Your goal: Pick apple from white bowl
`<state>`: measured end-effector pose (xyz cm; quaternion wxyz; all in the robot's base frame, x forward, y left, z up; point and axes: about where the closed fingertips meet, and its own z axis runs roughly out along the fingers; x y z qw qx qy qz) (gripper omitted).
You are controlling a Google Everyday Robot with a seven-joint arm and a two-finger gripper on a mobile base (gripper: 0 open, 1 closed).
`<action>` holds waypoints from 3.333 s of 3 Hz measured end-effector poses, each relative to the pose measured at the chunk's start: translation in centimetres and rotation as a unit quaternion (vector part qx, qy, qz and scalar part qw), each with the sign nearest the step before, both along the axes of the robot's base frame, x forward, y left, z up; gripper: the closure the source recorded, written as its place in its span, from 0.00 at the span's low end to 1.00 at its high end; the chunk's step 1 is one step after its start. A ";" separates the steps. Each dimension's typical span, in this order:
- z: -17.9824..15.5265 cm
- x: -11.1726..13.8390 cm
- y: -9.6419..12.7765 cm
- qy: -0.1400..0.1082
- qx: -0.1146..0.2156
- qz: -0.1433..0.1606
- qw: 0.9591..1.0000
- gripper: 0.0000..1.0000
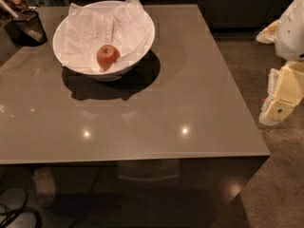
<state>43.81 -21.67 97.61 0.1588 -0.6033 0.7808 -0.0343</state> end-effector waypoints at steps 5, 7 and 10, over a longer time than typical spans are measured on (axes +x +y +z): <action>2.1 5.3 7.2 -0.008 -0.014 0.036 0.999 0.00; 2.7 9.1 11.9 -0.004 0.051 0.042 0.998 0.00; 3.4 13.2 16.8 -0.009 0.099 0.064 0.993 0.00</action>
Offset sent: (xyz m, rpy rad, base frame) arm 0.0346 0.0368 0.0114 -0.0260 0.0019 -0.0149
